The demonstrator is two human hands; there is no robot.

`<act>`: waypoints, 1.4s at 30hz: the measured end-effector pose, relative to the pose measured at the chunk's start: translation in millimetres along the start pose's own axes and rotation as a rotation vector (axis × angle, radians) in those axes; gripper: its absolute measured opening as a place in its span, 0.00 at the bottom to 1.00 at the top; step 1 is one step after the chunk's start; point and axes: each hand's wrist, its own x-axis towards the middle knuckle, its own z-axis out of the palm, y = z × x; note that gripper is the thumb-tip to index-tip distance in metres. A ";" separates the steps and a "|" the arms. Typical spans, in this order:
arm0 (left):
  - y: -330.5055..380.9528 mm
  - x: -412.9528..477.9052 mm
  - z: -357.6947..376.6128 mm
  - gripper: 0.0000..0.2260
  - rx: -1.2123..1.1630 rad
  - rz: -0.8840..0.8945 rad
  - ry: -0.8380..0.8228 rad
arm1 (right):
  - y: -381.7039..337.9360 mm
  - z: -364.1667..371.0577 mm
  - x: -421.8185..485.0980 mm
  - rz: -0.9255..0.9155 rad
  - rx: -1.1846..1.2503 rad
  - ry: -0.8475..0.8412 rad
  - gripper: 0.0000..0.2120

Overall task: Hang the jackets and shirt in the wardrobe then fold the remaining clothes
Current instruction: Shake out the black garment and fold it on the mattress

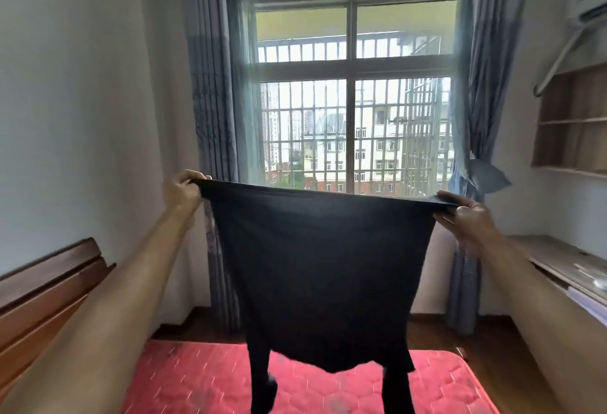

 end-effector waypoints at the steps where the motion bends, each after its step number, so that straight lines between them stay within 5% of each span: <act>1: 1.5 -7.3 -9.8 0.27 0.007 0.001 0.005 | -1.8 -3.7 -5.9 -0.015 -0.004 -0.005 0.25; 8: -55.5 -118.4 -83.5 0.21 0.219 -0.069 -0.073 | 72.7 -57.3 -93.6 0.114 -0.307 0.039 0.26; 16: -262.6 -337.4 -183.6 0.18 0.739 -0.344 -0.044 | 291.6 -149.9 -274.0 0.376 -0.754 0.037 0.24; 27: -509.4 -700.0 -372.6 0.20 1.130 -0.714 -0.195 | 590.0 -312.9 -559.2 0.647 -1.127 -0.016 0.25; 37: -482.7 -874.0 -478.5 0.16 1.246 -0.804 -0.232 | 592.0 -394.9 -747.5 0.751 -1.241 -0.077 0.21; 42: -442.8 -916.8 -501.3 0.08 1.097 -0.970 -0.152 | 562.7 -420.8 -821.1 0.765 -1.296 -0.108 0.19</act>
